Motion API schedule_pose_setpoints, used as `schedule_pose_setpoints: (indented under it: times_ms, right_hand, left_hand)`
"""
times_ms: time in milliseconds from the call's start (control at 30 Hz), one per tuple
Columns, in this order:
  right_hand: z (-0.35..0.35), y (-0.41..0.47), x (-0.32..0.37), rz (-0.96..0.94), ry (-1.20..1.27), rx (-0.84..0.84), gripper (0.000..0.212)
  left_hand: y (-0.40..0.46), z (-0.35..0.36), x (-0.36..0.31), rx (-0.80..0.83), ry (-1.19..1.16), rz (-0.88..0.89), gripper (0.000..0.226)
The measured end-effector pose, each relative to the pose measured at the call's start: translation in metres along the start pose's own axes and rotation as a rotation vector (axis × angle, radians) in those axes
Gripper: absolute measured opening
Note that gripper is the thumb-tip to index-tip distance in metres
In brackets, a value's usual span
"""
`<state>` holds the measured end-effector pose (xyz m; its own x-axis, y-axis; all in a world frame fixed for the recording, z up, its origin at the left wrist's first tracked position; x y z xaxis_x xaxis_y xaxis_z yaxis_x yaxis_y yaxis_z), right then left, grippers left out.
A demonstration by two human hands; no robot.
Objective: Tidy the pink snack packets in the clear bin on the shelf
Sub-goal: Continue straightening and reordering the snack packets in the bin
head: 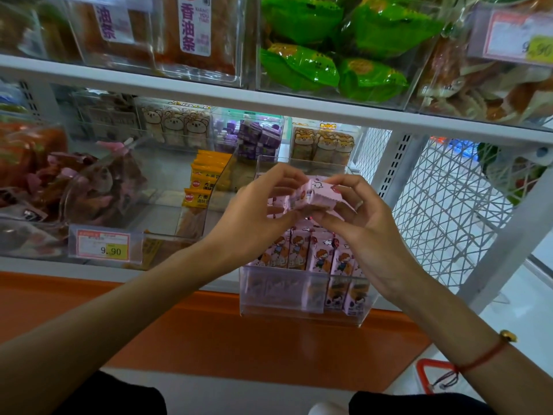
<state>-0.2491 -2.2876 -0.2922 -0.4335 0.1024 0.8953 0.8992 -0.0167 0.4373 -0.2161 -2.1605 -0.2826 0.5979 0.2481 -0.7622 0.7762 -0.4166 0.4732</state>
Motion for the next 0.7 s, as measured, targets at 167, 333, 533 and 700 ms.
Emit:
schedule_pose_setpoints:
  times_ms: [167,333,533,700]
  right_hand:
    - [-0.002,0.0,0.0,-0.011,-0.151,-0.021,0.071]
    - [0.004,-0.002,0.006,-0.071,-0.243,-0.051,0.038]
    - [0.001,0.0,-0.024,0.215,0.02,0.025,0.034]
    - [-0.002,-0.001,-0.019,0.177,-0.14,0.014,0.051]
  left_hand:
    - [0.004,-0.01,0.008,-0.065,-0.164,-0.109,0.036]
    - [0.002,-0.009,0.019,-0.123,-0.279,-0.254,0.058]
    - [0.006,-0.013,0.017,-0.012,-0.456,-0.25,0.064]
    - [0.004,-0.022,0.017,-0.146,-0.404,-0.222,0.038]
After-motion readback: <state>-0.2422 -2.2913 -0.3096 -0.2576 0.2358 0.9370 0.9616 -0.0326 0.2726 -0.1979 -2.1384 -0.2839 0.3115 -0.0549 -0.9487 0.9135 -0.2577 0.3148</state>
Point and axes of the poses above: each hand's wrist, its own y-axis towards the middle knuckle, its own z-axis out of the palm, x = y × z, the point moved 9 cm from there along y, towards the middle knuckle, and after that the axes turned 3 degrees about -z, right-handed, at the moved point
